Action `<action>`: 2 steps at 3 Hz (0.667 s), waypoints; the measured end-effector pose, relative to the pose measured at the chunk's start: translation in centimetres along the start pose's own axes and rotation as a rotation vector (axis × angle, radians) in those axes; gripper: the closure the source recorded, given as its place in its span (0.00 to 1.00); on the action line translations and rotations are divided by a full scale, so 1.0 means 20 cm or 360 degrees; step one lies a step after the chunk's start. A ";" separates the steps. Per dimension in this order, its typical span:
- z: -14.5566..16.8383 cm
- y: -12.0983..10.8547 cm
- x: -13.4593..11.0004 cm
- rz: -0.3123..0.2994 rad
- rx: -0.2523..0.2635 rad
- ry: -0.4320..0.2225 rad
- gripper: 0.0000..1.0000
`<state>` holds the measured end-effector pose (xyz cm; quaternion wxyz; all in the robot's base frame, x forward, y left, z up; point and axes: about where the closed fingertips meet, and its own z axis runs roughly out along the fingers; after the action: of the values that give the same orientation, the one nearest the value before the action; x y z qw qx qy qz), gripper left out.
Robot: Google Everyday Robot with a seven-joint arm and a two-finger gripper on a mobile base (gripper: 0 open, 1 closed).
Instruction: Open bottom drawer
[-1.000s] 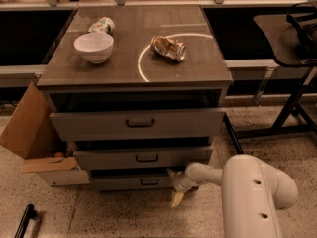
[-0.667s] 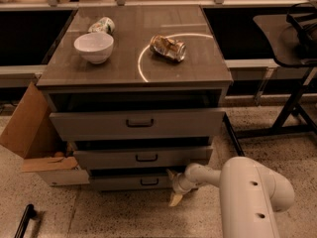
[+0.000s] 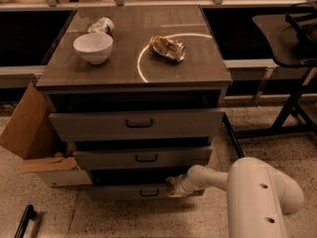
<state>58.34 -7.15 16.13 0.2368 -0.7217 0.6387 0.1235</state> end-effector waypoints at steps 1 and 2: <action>-0.04 -0.01 -0.02 0.0000 0.0000 0.0000 0.87; -0.07 -0.02 -0.04 0.0000 0.0000 0.0000 0.84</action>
Offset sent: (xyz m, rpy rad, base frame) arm -0.1021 -0.0116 0.0742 0.1528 -0.0751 -0.0102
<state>58.34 -7.15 17.79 0.2368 -0.7217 0.6386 0.1235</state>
